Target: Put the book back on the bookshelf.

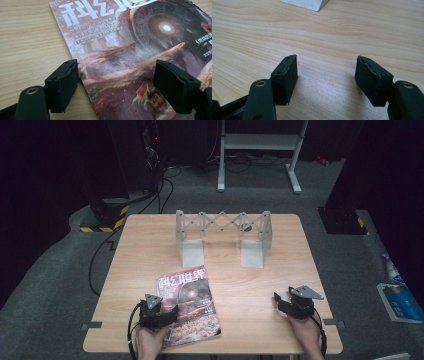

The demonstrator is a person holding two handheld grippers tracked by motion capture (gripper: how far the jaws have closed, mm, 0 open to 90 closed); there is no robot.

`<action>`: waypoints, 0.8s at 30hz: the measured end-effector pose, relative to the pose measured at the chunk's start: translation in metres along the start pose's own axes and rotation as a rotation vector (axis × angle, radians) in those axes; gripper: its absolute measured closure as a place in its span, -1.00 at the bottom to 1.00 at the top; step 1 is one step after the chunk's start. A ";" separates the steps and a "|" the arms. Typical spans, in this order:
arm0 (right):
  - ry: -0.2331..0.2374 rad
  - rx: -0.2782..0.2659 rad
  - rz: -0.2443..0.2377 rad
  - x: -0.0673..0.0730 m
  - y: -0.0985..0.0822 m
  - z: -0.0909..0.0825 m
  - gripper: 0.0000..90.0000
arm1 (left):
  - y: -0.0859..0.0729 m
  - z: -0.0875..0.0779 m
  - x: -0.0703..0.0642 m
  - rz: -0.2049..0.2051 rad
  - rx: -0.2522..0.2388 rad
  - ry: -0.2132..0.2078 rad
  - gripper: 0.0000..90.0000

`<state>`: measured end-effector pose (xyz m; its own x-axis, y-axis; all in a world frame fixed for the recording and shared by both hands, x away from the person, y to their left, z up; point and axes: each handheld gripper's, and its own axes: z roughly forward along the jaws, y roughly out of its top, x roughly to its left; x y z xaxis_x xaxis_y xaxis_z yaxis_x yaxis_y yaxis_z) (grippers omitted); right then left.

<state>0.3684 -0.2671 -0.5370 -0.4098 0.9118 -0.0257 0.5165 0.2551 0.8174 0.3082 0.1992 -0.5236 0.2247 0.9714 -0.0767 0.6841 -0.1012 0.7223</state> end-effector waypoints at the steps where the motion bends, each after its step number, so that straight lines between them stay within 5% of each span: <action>1: 0.000 0.000 0.000 0.000 0.000 0.000 -0.23 | 0.002 0.003 -0.004 0.001 0.001 -0.004 -0.54; 24: 0.003 0.003 -0.001 0.000 0.000 0.000 -0.23 | 0.022 0.027 -0.041 0.046 0.007 -0.044 -0.56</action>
<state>0.3685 -0.2674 -0.5368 -0.4121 0.9108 -0.0247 0.5182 0.2565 0.8159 0.3331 0.1508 -0.5231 0.2864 0.9552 -0.0741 0.6773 -0.1471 0.7209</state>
